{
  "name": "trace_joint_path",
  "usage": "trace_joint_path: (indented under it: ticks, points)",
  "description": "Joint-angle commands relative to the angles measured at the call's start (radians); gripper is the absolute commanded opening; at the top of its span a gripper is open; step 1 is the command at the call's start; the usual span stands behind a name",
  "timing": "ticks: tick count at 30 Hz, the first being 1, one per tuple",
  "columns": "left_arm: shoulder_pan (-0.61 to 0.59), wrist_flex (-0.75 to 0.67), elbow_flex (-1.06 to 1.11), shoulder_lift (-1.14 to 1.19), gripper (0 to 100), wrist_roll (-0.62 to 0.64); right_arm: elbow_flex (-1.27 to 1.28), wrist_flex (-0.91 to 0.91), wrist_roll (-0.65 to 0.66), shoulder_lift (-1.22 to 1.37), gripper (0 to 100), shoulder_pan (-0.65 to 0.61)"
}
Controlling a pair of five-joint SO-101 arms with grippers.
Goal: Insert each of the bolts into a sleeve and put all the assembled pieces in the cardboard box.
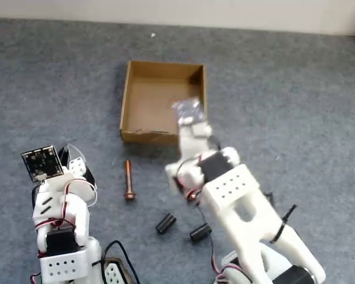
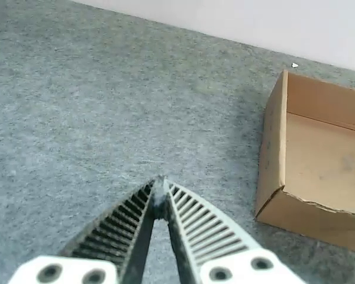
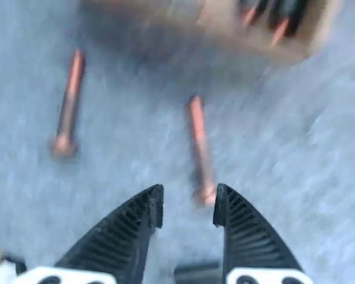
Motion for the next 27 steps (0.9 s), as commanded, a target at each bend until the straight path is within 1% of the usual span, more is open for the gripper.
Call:
trace_joint_path:
  ticks: [1, 4, 7, 12, 15, 19, 21, 24, 27]
  points:
    - [-0.013, -0.025, 0.019, -0.01, 2, -0.006, 0.059, -0.016, -0.135, -0.031, 13.4, -0.079]
    - [-0.013, -0.025, 0.019, -0.01, 2, -0.006, 0.094, -0.015, -0.35, -0.031, 13.4, -0.143]
    - [-0.013, -0.025, 0.019, -0.01, 2, -0.006, 0.101, -0.015, -0.42, -0.031, 13.5, -0.219]
    - [-0.064, -0.031, 0.019, -0.01, 2, -0.006, 0.105, -0.019, -0.48, -0.028, 13.5, -0.297]
    - [-0.074, -0.044, 0.019, -0.008, 2, -0.006, 0.102, -0.019, -0.493, -0.004, 13.5, -0.326]
    - [-0.074, -0.046, 0.019, -0.008, 2, -0.006, 0.097, -0.022, -0.494, 0.131, 13.5, -0.344]
    - [-0.074, -0.046, 0.019, -0.008, 2, -0.006, 0.093, -0.058, -0.523, 0.197, 13.5, -0.346]
    - [-0.074, -0.046, 0.019, -0.008, 2, -0.006, 0.056, -0.088, -0.549, 0.286, 13.5, -0.346]
    - [-0.074, -0.046, 0.019, -0.008, 2, -0.006, 0.013, -0.088, -0.548, 0.338, 13.5, -0.346]
